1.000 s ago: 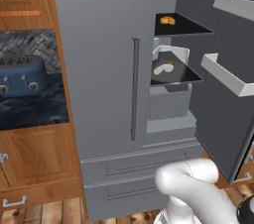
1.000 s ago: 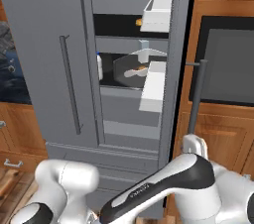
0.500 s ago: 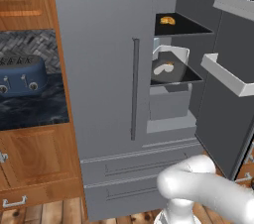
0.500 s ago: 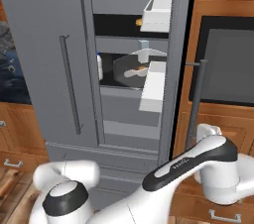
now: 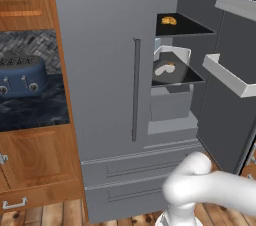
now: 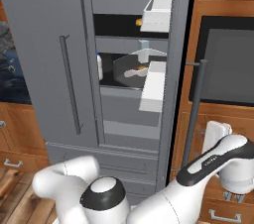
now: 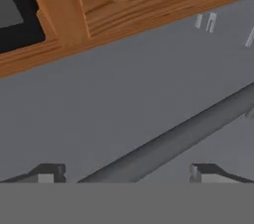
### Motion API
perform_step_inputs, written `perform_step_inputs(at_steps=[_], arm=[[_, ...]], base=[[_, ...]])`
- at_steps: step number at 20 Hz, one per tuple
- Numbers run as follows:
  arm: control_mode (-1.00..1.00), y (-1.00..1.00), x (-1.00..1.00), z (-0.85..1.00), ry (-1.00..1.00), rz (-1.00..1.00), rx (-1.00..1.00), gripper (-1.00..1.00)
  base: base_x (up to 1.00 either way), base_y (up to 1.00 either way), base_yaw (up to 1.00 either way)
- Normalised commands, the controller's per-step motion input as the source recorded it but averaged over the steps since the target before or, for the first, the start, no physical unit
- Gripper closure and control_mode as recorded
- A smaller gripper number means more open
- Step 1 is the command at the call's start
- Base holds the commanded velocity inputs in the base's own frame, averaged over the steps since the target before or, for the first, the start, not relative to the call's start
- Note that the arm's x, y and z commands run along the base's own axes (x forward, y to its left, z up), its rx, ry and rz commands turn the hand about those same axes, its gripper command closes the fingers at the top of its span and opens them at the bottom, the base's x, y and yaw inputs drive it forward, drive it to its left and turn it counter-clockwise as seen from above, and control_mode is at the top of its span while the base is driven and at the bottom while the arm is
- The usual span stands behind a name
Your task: Place the tupperware on the second highest shelf of the fridge. Make space for the tupperware among the existing items by rearranging them on the shelves if needed. Close the fridge door when finished.
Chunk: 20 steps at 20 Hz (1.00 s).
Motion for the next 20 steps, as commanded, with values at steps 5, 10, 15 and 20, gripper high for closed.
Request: perform_step_inputs(at_steps=[5, 10, 15, 20], arm=[[-1.00, -0.01, 0.62, -0.38, 0.05, 0.18, 0.13, -1.00], [-1.00, 0.39, 0.31, -0.29, 0.06, 0.25, 0.01, -1.00], [-1.00, 0.88, 0.01, -0.30, -0.06, 0.31, 0.00, -1.00], [-1.00, 1.00, 0.00, -0.19, -0.25, 0.27, 0.00, -1.00]], base=[[0.00, 0.00, 0.00], [0.00, 0.00, 0.00], [0.00, 0.00, 0.00], [0.00, 0.00, 0.00]])
